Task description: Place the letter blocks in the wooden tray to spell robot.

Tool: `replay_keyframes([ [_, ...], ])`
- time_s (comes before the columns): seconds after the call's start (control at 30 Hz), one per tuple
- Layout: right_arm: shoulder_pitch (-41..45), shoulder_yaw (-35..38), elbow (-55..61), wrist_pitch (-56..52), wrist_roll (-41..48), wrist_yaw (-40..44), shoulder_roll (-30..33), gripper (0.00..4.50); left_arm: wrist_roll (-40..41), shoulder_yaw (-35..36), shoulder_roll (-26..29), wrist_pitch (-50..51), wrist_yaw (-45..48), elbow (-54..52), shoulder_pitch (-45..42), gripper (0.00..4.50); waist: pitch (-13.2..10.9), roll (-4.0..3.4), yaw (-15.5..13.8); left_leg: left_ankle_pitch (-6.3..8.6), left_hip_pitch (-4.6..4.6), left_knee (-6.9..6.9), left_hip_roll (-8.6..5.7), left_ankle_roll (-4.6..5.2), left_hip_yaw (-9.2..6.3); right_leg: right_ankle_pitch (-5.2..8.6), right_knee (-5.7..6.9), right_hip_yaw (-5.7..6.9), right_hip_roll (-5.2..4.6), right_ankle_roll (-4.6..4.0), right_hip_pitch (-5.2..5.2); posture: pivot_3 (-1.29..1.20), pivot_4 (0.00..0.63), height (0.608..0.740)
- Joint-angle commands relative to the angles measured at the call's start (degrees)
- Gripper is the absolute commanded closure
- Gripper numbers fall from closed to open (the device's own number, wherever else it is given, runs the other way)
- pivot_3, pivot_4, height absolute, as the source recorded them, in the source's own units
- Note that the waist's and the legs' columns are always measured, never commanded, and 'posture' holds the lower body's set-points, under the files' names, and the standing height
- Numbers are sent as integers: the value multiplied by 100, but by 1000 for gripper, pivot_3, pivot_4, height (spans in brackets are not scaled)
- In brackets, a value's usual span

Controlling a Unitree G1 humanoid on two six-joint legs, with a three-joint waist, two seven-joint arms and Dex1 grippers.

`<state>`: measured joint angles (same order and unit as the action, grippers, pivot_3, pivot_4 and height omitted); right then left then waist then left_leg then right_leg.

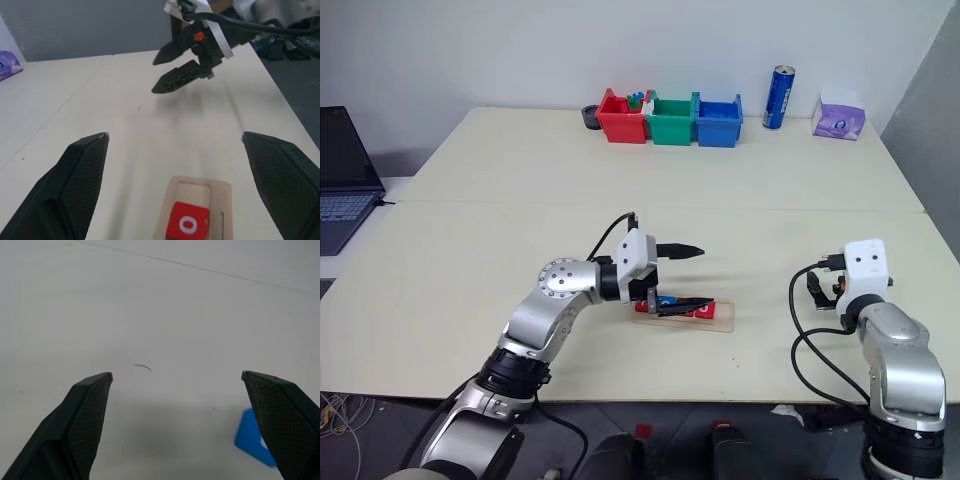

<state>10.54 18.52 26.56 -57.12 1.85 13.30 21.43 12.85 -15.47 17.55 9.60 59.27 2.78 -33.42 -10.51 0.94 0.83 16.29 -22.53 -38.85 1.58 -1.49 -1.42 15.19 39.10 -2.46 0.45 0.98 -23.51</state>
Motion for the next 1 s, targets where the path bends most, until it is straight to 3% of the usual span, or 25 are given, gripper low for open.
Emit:
replay_keyframes([
  [0.03, -13, 330, 323, -248, -198, -547, -156, 23, -67, -35, -63, -56, -87, -89, -117, 0, 2, -3, 4, 0, 1, 0, 0, 0, 2, 0, 0, 0, 0, 0, 0, 0, 150, 740],
  [0.23, 215, 859, 6, -528, -207, -1184, -551, 23, -20, -34, -67, -66, -12, -78, -148, 0, 4, -7, 25, 0, 1, 1, -1, 0, 4, 0, -1, 2, 0, 0, 0, 0, 150, 740],
  [1.0, 795, 1121, -1337, 256, 90, -1968, -1056, 23, 153, 51, 133, 18, 91, -186, -135, 0, 7, -13, 84, 0, 2, 4, -1, 1, 6, 0, -4, 0, 1, 0, 0, 0, 150, 740],
])
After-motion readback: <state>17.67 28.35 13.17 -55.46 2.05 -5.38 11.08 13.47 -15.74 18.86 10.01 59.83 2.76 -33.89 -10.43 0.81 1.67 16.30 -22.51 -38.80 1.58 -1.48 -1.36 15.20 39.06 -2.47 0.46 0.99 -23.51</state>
